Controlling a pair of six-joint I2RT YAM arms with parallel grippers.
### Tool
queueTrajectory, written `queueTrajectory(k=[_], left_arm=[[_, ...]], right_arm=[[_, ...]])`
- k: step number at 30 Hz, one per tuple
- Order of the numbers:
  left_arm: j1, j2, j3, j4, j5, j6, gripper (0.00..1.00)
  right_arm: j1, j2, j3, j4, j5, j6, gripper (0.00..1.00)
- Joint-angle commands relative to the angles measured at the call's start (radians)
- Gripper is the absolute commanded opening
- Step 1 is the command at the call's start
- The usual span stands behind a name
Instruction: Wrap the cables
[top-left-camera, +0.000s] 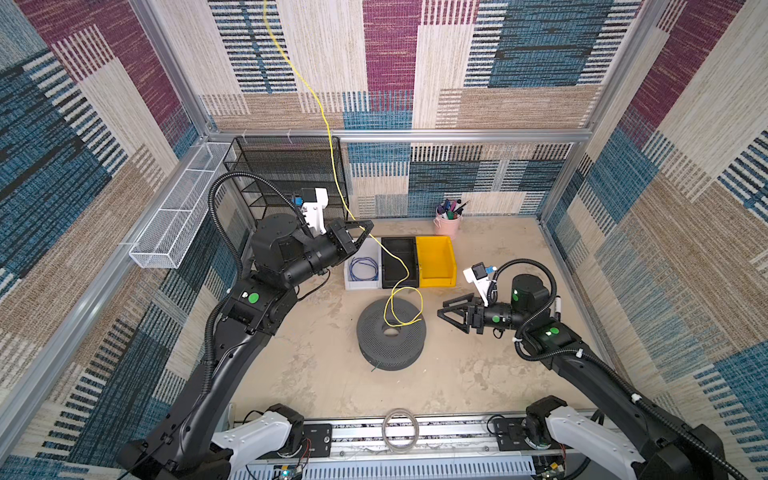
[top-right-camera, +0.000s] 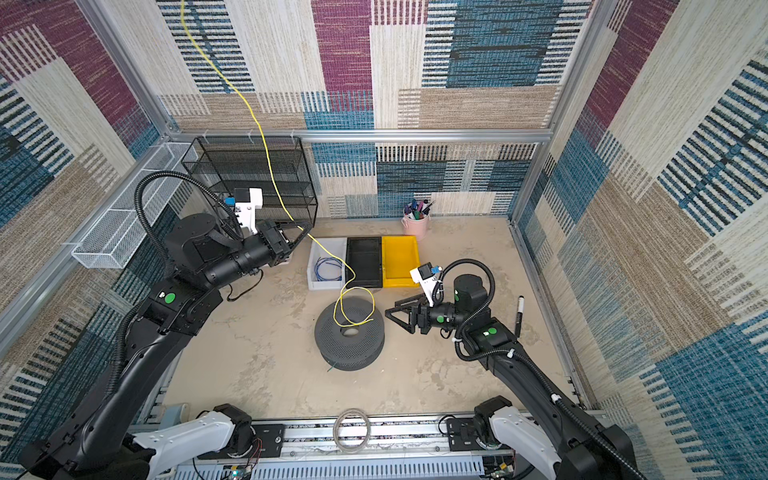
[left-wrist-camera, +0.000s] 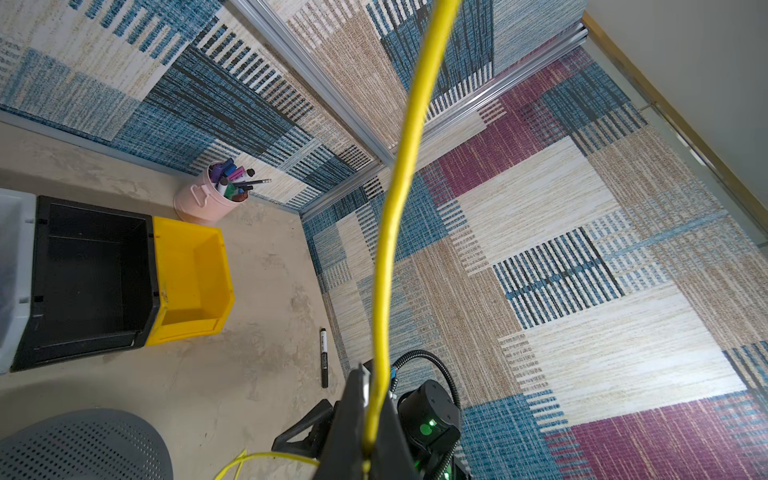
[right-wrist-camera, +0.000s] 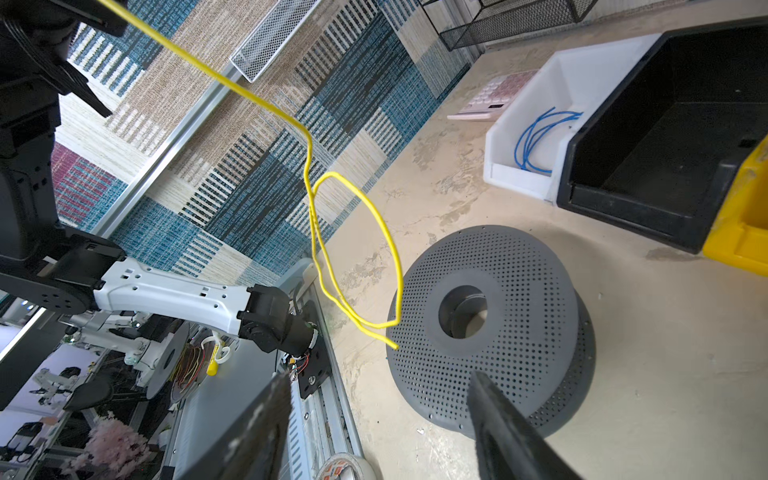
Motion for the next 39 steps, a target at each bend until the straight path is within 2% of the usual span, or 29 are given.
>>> queueTrajectory(k=[1,6,16,22,25,32,36,39], left_arm=[[0.001,0.001,0.007,0.022,0.010,-0.018,0.00],[0.001,0.007,0.015,0.024,0.012,-0.021,0.00],[0.001,0.012,0.008,0.033,0.016,-0.026,0.00],[0.001,0.010,0.009,0.026,0.014,-0.022,0.00],[0.002,0.010,0.010,0.022,0.012,-0.021,0.00],[0.001,0.015,0.007,0.031,0.018,-0.021,0.00],[0.001,0.013,0.006,0.029,0.015,-0.015,0.00],[0.001,0.015,0.008,0.025,0.014,-0.012,0.00]], right_arm=[[0.000,0.018,-0.017,0.110,-0.045,0.032,0.70],[0.003,0.049,-0.064,0.218,-0.085,0.085,0.69],[0.047,0.109,-0.064,0.250,-0.102,0.086,0.64],[0.091,0.140,-0.055,0.247,-0.079,0.076,0.51],[0.095,0.147,-0.050,0.245,-0.082,0.072,0.48],[0.105,0.181,-0.024,0.244,-0.082,0.065,0.27],[0.108,0.191,-0.023,0.244,-0.092,0.065,0.22],[0.109,0.194,-0.023,0.234,-0.094,0.062,0.15]])
